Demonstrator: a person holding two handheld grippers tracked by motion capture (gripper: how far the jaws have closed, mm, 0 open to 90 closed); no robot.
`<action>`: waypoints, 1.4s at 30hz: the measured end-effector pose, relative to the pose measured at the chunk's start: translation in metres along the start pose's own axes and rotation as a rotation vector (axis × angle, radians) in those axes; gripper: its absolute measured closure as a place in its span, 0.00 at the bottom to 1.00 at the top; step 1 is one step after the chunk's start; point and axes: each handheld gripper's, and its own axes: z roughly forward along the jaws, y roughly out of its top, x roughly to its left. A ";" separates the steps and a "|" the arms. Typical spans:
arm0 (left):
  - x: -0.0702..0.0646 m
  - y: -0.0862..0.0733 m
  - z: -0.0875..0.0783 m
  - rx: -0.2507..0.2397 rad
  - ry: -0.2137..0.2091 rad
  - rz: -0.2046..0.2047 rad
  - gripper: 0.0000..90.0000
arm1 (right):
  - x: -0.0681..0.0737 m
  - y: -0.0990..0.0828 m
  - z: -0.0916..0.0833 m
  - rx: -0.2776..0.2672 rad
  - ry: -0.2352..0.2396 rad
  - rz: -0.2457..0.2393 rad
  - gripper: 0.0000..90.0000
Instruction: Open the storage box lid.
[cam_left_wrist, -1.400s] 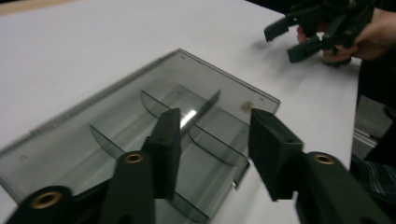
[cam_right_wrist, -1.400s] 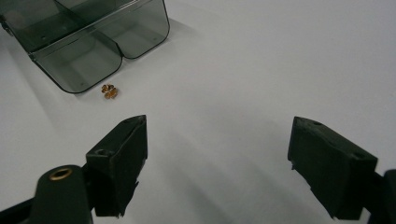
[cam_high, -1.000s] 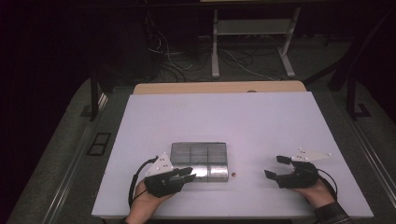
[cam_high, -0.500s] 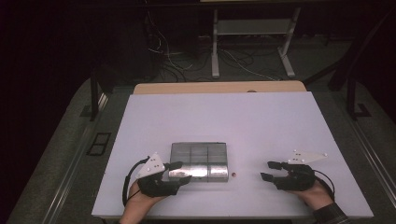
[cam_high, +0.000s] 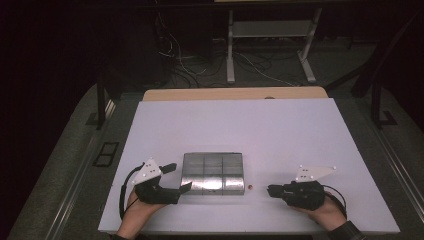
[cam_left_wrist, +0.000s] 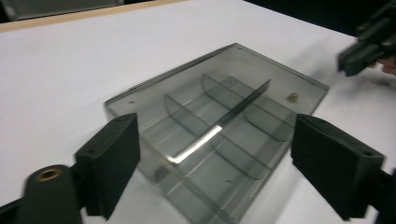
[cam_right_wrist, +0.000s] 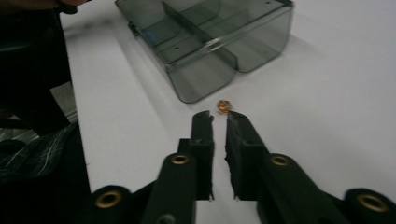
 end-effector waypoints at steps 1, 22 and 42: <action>0.001 0.000 0.000 -0.005 0.002 -0.003 0.14 | 0.003 0.001 0.003 0.004 0.009 -0.004 0.94; 0.006 -0.001 0.002 -0.038 0.018 0.008 0.00 | 0.045 0.022 0.067 0.018 0.105 -0.074 0.99; 0.006 -0.002 0.001 -0.042 0.003 0.009 0.00 | 0.070 0.039 0.126 0.057 0.076 -0.128 0.99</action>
